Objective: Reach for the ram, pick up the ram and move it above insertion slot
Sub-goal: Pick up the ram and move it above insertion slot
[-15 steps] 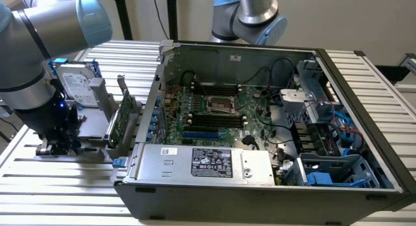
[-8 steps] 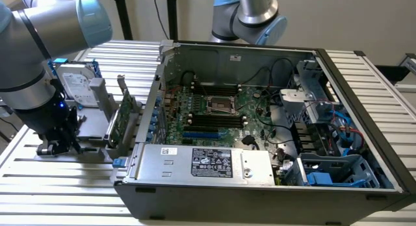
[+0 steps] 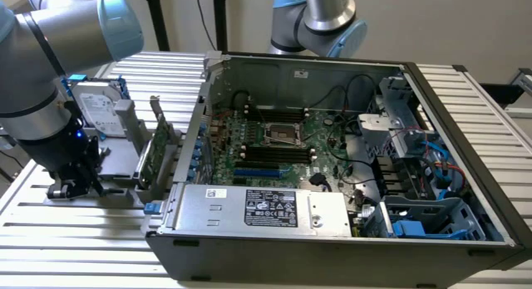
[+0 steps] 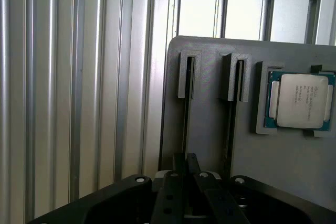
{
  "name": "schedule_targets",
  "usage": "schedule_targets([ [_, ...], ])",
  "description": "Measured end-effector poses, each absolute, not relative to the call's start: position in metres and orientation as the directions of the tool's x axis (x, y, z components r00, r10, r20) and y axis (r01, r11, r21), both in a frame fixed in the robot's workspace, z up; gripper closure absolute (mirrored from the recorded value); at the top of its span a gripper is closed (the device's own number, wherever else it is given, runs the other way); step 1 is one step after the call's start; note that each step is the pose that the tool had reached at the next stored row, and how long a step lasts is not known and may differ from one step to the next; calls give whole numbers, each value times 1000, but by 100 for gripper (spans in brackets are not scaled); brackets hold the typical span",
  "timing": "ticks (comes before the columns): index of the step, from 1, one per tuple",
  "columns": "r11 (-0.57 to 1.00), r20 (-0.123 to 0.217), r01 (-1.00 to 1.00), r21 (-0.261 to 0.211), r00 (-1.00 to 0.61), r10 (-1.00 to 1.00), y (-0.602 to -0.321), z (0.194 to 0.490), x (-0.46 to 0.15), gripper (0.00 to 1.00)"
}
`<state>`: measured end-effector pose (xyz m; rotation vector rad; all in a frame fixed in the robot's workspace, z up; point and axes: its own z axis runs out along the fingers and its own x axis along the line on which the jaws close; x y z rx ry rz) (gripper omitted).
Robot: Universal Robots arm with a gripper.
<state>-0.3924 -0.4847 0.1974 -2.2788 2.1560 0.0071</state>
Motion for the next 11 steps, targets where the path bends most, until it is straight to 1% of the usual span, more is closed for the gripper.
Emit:
schedule_targets([
  [6, -55, -6, -998, 0, 55, -998, -485, 204, -392, 87],
  [11, -55, -7, -998, 0, 55, -998, -485, 224, -392, 87],
])
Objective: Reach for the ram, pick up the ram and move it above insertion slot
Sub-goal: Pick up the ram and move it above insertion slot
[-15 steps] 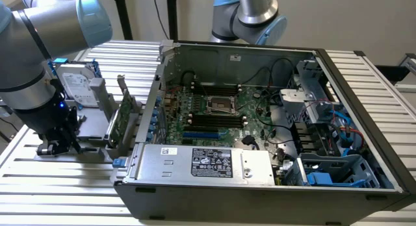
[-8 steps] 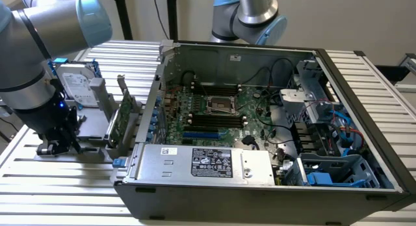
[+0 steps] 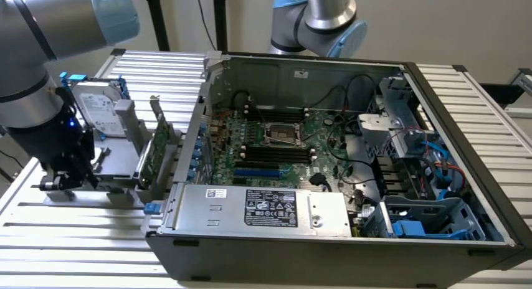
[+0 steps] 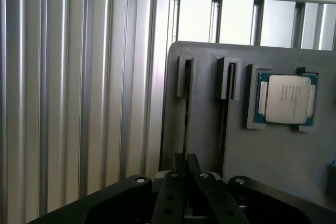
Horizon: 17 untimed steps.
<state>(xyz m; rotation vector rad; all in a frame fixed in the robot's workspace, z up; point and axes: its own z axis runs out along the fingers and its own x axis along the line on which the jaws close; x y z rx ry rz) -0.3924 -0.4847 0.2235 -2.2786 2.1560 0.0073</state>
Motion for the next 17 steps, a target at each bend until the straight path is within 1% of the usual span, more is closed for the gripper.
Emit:
schedule_targets([
  [10, -55, -7, -998, 0, 55, -998, -485, 269, -391, 87],
  [17, -65, -10, -998, 0, 65, -998, -485, 301, -376, 87],
])
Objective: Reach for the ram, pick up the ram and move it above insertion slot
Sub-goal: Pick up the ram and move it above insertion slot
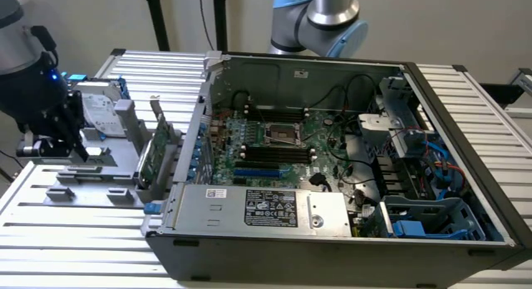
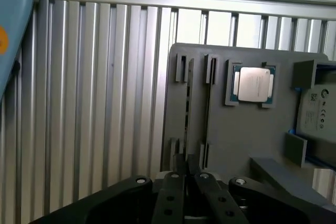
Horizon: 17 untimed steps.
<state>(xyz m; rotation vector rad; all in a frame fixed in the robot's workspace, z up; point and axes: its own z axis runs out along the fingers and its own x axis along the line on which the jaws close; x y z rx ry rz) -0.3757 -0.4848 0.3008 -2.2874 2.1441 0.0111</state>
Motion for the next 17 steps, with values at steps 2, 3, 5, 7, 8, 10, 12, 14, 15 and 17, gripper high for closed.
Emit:
schedule_targets([
  [2, -68, -11, -998, 1, 68, -998, -485, 310, -371, 87],
  [3, -69, -11, -998, 1, 69, -998, -485, 315, -368, 87],
  [5, -70, -11, -998, 2, 70, -997, -485, 323, -361, 87],
  [7, -71, -12, -998, 3, 71, -997, -485, 331, -354, 87],
  [8, -71, -12, -997, 3, 71, -997, -485, 335, -351, 87],
  [10, -71, -13, -997, 4, 71, -997, -485, 343, -344, 87],
  [12, -71, -13, -997, 5, 71, -997, -484, 351, -336, 87],
  [14, -71, -14, -997, 5, 71, -997, -484, 358, -329, 87],
  [15, -71, -14, -997, 5, 71, -997, -484, 361, -325, 87],
  [17, -71, -14, -997, 5, 71, -997, -483, 366, -317, 87],
])
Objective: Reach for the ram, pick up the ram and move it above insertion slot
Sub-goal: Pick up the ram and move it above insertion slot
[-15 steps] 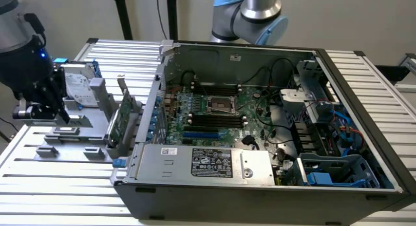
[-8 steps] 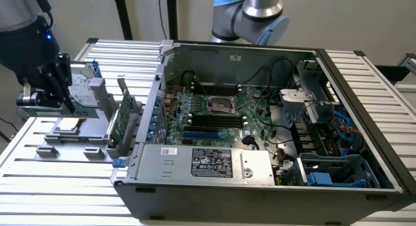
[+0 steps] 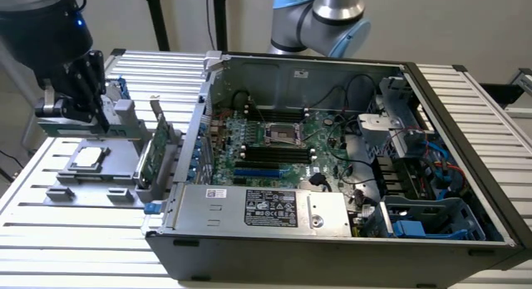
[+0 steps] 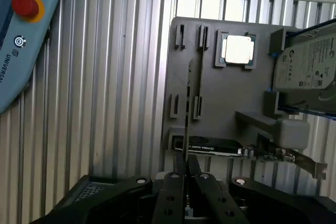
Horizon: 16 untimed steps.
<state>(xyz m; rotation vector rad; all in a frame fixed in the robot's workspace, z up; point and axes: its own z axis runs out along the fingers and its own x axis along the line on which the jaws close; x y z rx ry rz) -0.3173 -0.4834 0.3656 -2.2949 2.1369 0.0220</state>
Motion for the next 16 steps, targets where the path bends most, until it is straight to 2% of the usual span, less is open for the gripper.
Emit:
schedule_targets([
  [16, -71, -27, -997, 4, 71, -997, -478, 388, -267, 87],
])
